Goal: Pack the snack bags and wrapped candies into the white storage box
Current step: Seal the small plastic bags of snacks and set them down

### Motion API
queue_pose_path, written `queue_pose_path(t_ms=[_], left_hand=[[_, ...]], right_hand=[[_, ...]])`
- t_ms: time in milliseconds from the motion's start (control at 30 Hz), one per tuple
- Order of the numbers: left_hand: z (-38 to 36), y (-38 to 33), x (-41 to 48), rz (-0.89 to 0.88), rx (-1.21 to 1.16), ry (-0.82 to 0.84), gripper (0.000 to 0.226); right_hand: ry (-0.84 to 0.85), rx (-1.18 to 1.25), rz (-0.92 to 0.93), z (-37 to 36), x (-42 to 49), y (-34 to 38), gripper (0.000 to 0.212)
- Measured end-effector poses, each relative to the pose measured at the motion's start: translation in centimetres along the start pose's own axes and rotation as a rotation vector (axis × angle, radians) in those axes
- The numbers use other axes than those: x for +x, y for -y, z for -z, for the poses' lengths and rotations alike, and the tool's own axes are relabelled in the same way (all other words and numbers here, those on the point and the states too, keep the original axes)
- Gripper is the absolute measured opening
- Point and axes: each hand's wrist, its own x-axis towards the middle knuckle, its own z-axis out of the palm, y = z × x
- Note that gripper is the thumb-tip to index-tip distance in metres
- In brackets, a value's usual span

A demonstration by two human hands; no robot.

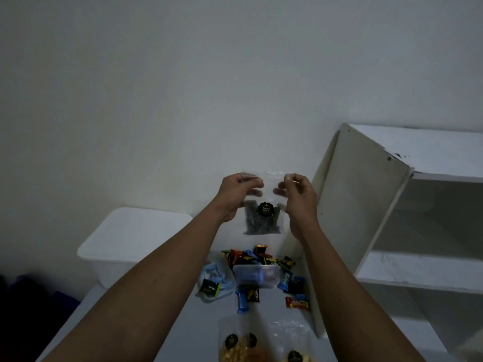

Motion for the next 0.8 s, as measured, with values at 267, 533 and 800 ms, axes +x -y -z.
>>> queue_pose_path(t_ms=[267, 533, 800], left_hand=[[-0.2, -3.5, 0.3, -0.182, 0.164, -0.056, 0.028], [-1.3, -7.0, 0.1, -0.443, 0.629, 0.055, 0.050], [-2.0, -7.3, 0.5, -0.434, 0.642, 0.093, 0.066]], right_hand=[[0.018, 0.028, 0.043, -0.8, 0.8, 3.2, 0.009], [0.063, -0.076, 0.114, -0.7, 0.5, 4.2, 0.010], [0.087, -0.060, 0.092, 0.0, 0.2, 4.5, 0.017]])
